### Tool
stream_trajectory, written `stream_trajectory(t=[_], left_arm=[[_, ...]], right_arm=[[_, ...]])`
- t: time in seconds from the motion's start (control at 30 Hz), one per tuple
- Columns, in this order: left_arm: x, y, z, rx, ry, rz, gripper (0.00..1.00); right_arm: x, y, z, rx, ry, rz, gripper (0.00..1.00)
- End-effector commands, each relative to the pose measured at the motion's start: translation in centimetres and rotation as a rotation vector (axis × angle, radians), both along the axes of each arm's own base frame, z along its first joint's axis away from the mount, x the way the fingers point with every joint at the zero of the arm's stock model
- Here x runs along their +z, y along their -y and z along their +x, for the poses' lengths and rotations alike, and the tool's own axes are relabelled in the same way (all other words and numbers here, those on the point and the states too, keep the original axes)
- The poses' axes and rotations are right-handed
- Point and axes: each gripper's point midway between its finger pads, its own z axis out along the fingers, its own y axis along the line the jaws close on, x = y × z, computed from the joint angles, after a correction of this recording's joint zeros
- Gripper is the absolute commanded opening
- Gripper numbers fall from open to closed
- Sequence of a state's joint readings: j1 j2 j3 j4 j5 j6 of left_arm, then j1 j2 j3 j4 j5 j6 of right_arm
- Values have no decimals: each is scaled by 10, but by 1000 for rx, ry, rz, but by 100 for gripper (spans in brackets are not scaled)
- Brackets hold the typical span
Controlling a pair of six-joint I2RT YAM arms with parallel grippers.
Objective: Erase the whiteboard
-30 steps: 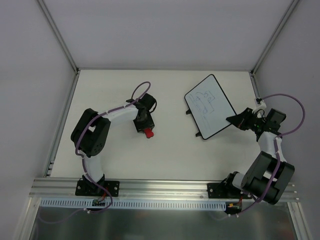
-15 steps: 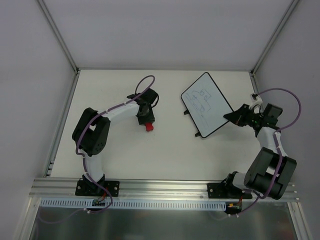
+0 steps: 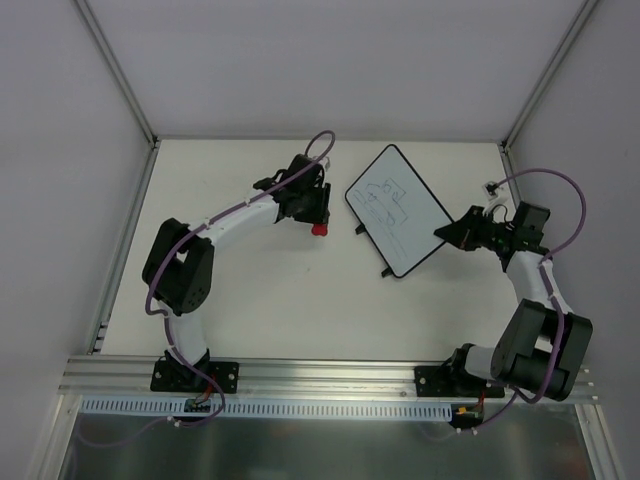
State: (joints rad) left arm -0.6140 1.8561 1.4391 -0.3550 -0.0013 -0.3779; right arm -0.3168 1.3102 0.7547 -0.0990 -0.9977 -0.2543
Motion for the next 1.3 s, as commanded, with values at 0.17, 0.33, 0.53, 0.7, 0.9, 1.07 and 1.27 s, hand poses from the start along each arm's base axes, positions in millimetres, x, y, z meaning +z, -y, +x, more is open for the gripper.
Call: stream_trajectory(t=[0.17,0.33,0.53,0.7,0.9,1.07,1.27], left_arm=[[74,76,8,-433,268,-149,0],[85,96,17,-492,316,-175,0],[96,99,21,-502,350,-178,1],[95,95,19,-502,354,-165,1],[97,92,16,-502,357,-161,1],[100,89,15,-504,370,-151,1],[100,86,9,-510,366,-155,1]], right_arm=[[-56,-26,-67,41,-341,49,0],[-51,-22,-65,17,-354,27,1],[-54,-14,-65,-41,-368,-21,38],[-56,-10,-66,-63,-373,-35,50],[-44,5,-63,-148,-327,-109,65],[-5,29,-73,-199,-289,-290,71],[56,46,-64,-272,-144,-395,72]])
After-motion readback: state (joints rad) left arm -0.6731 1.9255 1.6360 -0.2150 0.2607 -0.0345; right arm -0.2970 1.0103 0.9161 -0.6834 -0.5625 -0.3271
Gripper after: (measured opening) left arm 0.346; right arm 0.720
